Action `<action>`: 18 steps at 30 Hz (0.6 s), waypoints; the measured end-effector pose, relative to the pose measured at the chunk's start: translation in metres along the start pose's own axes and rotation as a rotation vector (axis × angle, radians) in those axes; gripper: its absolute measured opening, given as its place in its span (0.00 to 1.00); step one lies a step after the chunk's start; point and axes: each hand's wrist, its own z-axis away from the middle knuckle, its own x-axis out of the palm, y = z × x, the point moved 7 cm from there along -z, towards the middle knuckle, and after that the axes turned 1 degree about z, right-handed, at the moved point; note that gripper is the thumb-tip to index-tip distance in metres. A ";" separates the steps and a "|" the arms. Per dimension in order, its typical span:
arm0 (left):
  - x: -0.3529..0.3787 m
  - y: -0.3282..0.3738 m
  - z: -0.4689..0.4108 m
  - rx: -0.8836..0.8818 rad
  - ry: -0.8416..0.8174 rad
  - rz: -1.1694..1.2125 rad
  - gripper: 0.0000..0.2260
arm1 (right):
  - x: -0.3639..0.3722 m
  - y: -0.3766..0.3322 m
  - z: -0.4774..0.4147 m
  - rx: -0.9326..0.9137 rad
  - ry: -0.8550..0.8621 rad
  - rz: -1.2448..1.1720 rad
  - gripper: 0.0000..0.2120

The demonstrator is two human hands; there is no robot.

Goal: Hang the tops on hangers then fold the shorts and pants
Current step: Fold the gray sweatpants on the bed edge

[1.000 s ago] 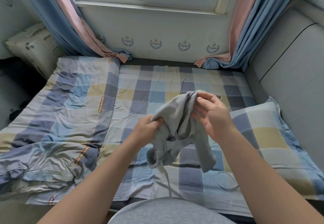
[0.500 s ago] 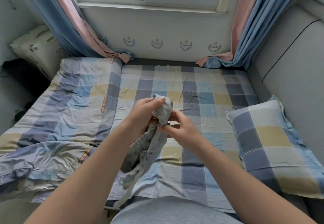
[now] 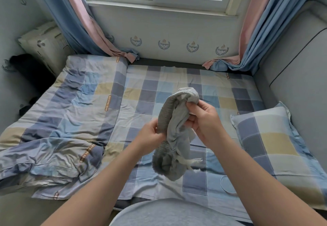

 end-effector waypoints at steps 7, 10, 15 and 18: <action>-0.008 -0.046 -0.008 -0.051 0.158 -0.262 0.05 | -0.043 -0.014 -0.002 -0.013 0.176 -0.102 0.09; -0.023 -0.016 -0.013 0.060 0.278 -0.256 0.09 | -0.081 0.000 -0.003 0.089 0.367 0.018 0.09; -0.022 0.043 -0.024 0.176 0.203 -0.258 0.08 | -0.111 0.046 0.008 0.423 0.404 0.418 0.21; -0.009 0.066 -0.024 0.168 0.023 -0.297 0.08 | -0.099 0.059 0.009 0.400 0.324 0.614 0.24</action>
